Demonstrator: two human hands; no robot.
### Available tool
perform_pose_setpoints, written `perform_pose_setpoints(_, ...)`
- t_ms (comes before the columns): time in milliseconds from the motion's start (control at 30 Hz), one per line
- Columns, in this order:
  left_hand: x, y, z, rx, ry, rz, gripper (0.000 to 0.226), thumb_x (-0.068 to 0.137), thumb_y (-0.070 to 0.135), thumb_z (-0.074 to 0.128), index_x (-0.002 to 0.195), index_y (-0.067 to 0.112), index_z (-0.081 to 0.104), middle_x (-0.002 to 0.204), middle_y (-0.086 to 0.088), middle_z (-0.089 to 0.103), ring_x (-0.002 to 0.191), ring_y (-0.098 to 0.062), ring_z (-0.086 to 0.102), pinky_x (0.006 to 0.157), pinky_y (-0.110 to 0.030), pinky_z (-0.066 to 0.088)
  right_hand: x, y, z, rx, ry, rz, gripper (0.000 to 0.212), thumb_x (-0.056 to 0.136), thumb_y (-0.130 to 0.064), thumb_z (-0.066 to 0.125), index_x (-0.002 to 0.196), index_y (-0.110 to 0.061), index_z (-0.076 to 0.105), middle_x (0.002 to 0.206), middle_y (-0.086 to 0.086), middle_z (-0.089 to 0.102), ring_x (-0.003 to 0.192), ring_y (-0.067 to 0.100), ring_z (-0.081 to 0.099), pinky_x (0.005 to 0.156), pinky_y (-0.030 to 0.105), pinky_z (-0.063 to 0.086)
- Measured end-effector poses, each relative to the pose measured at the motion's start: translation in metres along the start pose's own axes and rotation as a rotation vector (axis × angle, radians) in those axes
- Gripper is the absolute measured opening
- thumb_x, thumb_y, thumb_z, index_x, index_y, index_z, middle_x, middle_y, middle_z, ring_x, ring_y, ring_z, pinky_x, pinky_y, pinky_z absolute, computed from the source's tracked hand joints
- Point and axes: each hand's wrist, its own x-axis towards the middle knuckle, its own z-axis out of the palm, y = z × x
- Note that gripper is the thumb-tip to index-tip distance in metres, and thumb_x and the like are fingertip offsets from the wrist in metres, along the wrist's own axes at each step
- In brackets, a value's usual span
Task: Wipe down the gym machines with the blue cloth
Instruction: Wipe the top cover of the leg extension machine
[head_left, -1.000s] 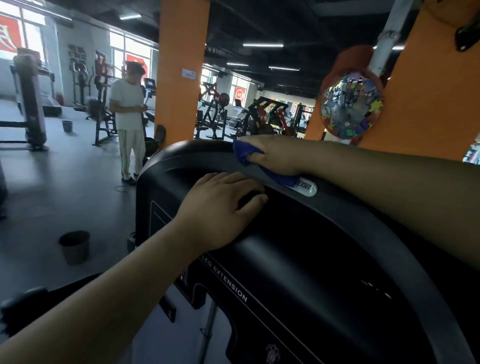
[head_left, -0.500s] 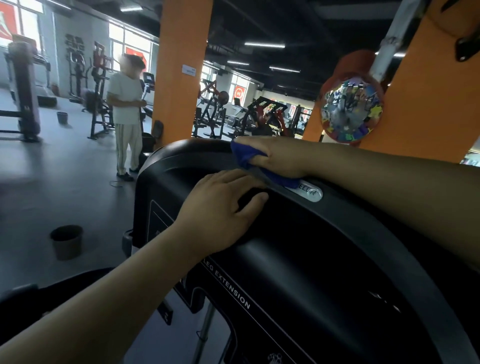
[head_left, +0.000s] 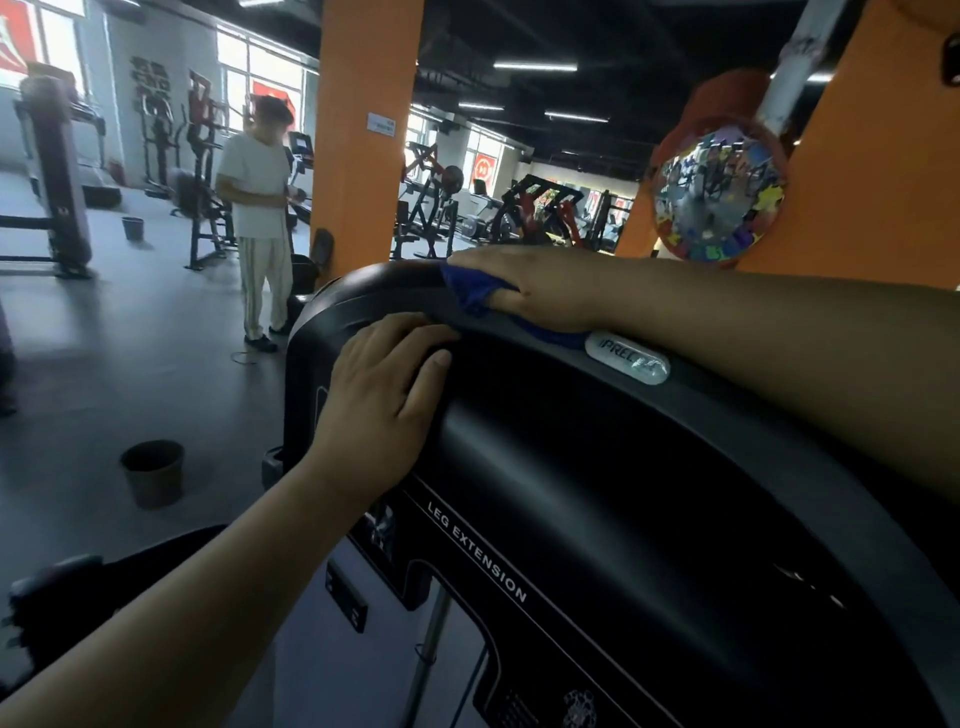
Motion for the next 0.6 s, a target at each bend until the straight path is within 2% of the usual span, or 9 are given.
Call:
perform_pose_setpoints(100, -0.002, 0.0, 0.0, 0.014, 0.002, 0.012, 0.037, 0.113, 0.033, 0.044, 0.131, 0.019, 0.073, 0.137, 0.001, 0.064, 0.128, -0.026, 0.06, 0.113, -0.051, 0.043, -0.026, 0.017, 0.002, 0.004, -0.009, 0.053, 0.063, 0.112, -0.048, 0.053, 0.169, -0.042, 0.028, 0.175, -0.011, 0.032, 0.157, 0.016, 0.037, 0.129, 0.038, 0.028)
perform_pose_setpoints(167, -0.003, 0.001, 0.0, 0.027, 0.023, 0.015, 0.035, 0.112, 0.031, 0.046, 0.129, 0.019, 0.074, 0.136, 0.001, 0.064, 0.126, -0.026, 0.06, 0.113, -0.048, 0.042, -0.032, 0.021, 0.004, -0.024, 0.013, 0.08, 0.065, 0.112, -0.046, 0.054, 0.17, -0.041, 0.027, 0.176, -0.012, 0.029, 0.158, 0.015, 0.035, 0.13, 0.035, 0.026)
perform_pose_setpoints(300, -0.002, 0.004, -0.001, 0.044, 0.03, 0.026, 0.034, 0.112, 0.03, 0.047, 0.128, 0.019, 0.074, 0.135, 0.001, 0.065, 0.124, -0.024, 0.06, 0.113, -0.039, 0.04, 0.001, -0.002, 0.005, -0.036, 0.03, 0.052, 0.055, 0.113, -0.043, 0.051, 0.165, -0.036, 0.036, 0.169, -0.004, 0.043, 0.15, 0.024, 0.047, 0.124, 0.044, 0.037)
perform_pose_setpoints(367, -0.002, 0.003, -0.003, 0.045, 0.019, 0.027, 0.035, 0.111, 0.031, 0.046, 0.129, 0.019, 0.074, 0.136, 0.001, 0.065, 0.125, -0.024, 0.061, 0.113, -0.039, 0.04, 0.02, -0.014, 0.007, -0.039, 0.019, 0.033, 0.053, 0.113, -0.043, 0.048, 0.165, -0.035, 0.036, 0.169, -0.005, 0.043, 0.149, 0.024, 0.048, 0.122, 0.041, 0.037)
perform_pose_setpoints(500, 0.0, 0.002, -0.006, 0.02, -0.046, 0.011, 0.038, 0.112, 0.036, 0.045, 0.136, 0.021, 0.07, 0.141, 0.002, 0.063, 0.134, -0.024, 0.058, 0.119, -0.045, 0.039, 0.014, -0.006, 0.007, -0.074, 0.007, -0.031, 0.063, 0.113, -0.043, 0.051, 0.17, -0.038, 0.024, 0.176, -0.009, 0.03, 0.157, 0.019, 0.038, 0.128, 0.034, 0.028)
perform_pose_setpoints(567, -0.004, 0.001, -0.011, -0.012, -0.068, -0.022, 0.04, 0.113, 0.04, 0.046, 0.143, 0.023, 0.065, 0.147, 0.003, 0.057, 0.14, -0.022, 0.053, 0.122, -0.045, 0.038, -0.007, 0.009, 0.005, -0.036, 0.007, 0.028, 0.065, 0.112, -0.045, 0.053, 0.17, -0.04, 0.024, 0.176, -0.011, 0.029, 0.158, 0.016, 0.036, 0.127, 0.029, 0.024)
perform_pose_setpoints(600, -0.009, 0.0, -0.013, -0.012, -0.069, -0.041, 0.042, 0.113, 0.043, 0.046, 0.146, 0.024, 0.062, 0.151, 0.004, 0.054, 0.144, -0.021, 0.05, 0.124, -0.043, 0.036, -0.018, 0.016, 0.006, -0.017, 0.014, 0.068, 0.065, 0.111, -0.047, 0.053, 0.17, -0.042, 0.024, 0.176, -0.011, 0.03, 0.158, 0.017, 0.036, 0.128, 0.032, 0.026)
